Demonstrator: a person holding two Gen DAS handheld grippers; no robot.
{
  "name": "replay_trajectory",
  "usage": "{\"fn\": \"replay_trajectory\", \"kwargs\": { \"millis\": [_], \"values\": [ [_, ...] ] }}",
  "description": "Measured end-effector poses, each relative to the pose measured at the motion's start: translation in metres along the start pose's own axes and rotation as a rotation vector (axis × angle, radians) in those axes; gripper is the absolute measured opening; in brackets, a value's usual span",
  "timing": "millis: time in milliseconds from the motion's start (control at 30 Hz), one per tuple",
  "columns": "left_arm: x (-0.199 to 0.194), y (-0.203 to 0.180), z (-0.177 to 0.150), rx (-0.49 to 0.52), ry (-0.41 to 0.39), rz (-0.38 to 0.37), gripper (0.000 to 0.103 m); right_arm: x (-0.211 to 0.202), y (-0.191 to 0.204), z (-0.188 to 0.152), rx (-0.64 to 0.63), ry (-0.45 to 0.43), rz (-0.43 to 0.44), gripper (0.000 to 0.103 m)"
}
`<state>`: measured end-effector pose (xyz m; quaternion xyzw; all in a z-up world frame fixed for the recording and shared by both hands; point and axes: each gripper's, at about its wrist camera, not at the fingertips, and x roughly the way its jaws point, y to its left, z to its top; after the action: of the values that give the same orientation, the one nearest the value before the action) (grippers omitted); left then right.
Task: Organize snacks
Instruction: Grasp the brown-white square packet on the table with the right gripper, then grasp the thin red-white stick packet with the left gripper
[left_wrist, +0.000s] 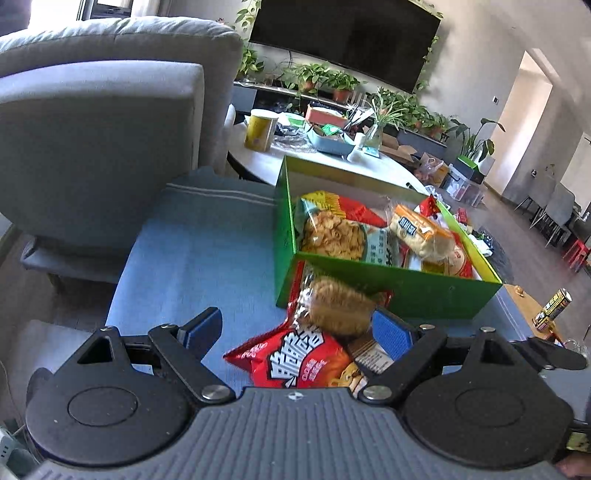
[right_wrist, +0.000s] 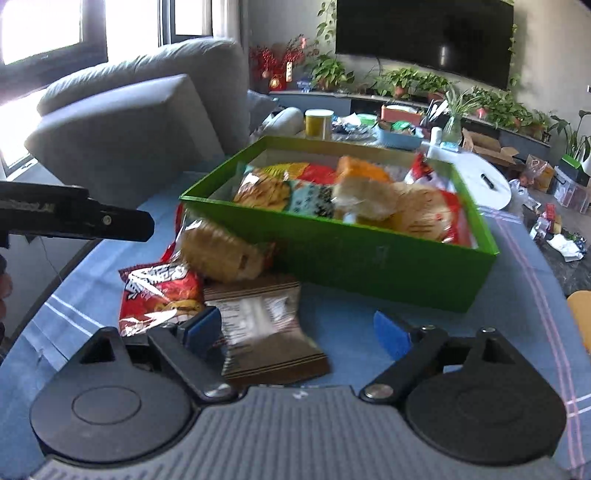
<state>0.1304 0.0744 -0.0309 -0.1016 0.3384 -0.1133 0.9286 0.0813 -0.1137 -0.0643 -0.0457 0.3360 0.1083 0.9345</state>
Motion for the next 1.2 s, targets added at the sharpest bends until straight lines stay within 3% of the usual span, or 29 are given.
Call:
{"fn": "replay_trajectory", "kwargs": {
  "millis": [300,433,767,1100,1200],
  "values": [
    [0.011,-0.008,0.001,0.048,0.027,-0.018,0.087,0.014,0.012,-0.019,0.017,0.041,0.03,0.103],
    [0.015,-0.015,0.001,0.064,0.03,-0.024,0.087,0.008,0.02,-0.025,-0.039,0.031,0.0,0.103],
    [0.039,-0.033,0.004,0.17,0.03,-0.001,0.087,-0.022,-0.004,-0.049,-0.008,0.032,-0.059,0.103],
    [0.062,-0.023,0.011,0.151,0.056,-0.09,0.087,-0.046,-0.023,-0.072,0.049,0.022,-0.117,0.103],
    [0.072,-0.012,0.011,0.099,0.105,-0.154,0.085,-0.045,-0.024,-0.073,0.055,0.016,-0.122,0.103]
  ]
}}
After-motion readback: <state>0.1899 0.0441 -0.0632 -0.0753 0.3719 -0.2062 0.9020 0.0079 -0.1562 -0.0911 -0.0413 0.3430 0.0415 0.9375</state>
